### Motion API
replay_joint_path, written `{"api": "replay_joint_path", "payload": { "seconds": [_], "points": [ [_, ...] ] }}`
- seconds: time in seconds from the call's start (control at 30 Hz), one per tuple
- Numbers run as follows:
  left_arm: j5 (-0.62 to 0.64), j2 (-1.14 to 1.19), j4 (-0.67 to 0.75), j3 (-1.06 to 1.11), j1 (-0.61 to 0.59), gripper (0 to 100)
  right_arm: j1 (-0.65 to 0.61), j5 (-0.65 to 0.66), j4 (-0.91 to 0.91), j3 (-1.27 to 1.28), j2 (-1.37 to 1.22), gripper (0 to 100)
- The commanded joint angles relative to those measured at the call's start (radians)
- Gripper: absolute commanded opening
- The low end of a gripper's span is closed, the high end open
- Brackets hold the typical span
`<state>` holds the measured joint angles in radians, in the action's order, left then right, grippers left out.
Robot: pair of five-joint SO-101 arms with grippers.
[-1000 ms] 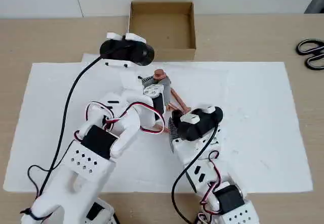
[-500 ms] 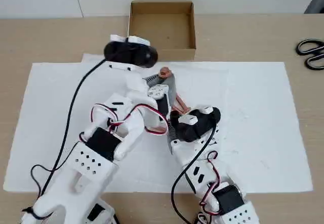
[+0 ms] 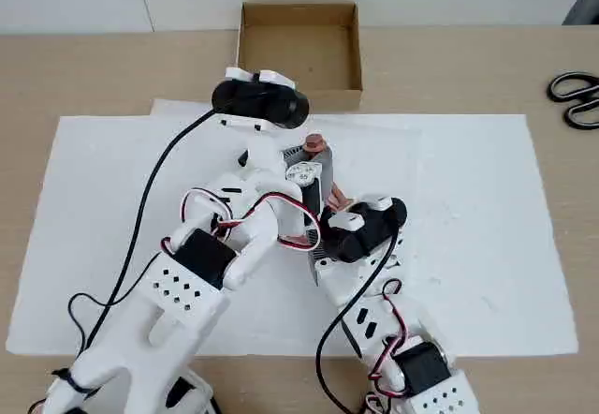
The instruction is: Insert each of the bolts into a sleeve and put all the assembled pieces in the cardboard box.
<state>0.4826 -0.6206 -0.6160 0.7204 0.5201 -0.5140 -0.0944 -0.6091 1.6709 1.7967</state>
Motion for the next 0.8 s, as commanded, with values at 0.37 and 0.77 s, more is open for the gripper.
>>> {"api": "replay_joint_path", "payload": {
  "seconds": [0.37,0.77],
  "points": [
    [0.006,-0.002,-0.115,-0.073,0.015,0,-0.001,0.009,0.022,-0.012,0.019,0.4],
    [0.006,0.006,-0.112,-0.07,0.066,0,-0.001,0.009,0.022,-0.012,0.019,0.4]
  ]
}}
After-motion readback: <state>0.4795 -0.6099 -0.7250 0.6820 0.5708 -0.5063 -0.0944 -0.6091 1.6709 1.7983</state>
